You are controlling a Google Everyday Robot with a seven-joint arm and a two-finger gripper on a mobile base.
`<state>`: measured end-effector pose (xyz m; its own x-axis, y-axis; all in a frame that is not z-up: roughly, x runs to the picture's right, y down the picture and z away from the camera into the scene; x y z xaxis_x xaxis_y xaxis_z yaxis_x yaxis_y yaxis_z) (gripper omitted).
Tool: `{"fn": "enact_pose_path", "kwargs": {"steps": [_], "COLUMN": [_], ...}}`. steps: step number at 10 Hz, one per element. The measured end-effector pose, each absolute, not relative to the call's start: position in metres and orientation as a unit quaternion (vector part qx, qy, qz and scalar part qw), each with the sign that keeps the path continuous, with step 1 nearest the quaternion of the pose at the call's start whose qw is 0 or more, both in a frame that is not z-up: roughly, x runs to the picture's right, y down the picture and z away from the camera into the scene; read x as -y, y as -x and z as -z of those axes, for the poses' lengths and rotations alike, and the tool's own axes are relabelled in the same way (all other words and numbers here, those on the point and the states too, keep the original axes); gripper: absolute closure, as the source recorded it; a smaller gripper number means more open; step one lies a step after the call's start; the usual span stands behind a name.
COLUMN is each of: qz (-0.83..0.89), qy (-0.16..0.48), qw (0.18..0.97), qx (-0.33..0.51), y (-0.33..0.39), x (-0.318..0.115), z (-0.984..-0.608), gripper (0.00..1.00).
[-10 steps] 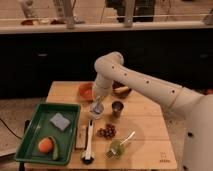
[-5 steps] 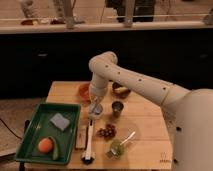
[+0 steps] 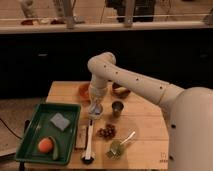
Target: Place towel in paper cup
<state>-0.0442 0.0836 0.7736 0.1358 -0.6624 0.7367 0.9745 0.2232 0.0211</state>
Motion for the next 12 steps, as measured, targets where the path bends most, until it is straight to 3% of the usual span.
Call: {"fn": "enact_pose_path", "kwargs": {"steps": [2,3,8,9,12], "qz": [0.567,0.56,0.552,0.551,0.551], "qy": [0.247,0.247,0.249,0.249,0.252], "qw": [0.721,0.727,0.735,0.736,0.734], "qx": [0.314,0.31,0.305,0.305,0.305], "y": [0.0401,0.0382,0.0343,0.0344,0.0341], "x": [-0.0833,-0.0815,-0.0798,-0.0793,-0.0791], "z": [-0.7763,-0.7789,-0.7834,-0.7839,-0.7838], "gripper": [0.88,0.73,0.25,0.2,0.2]}}
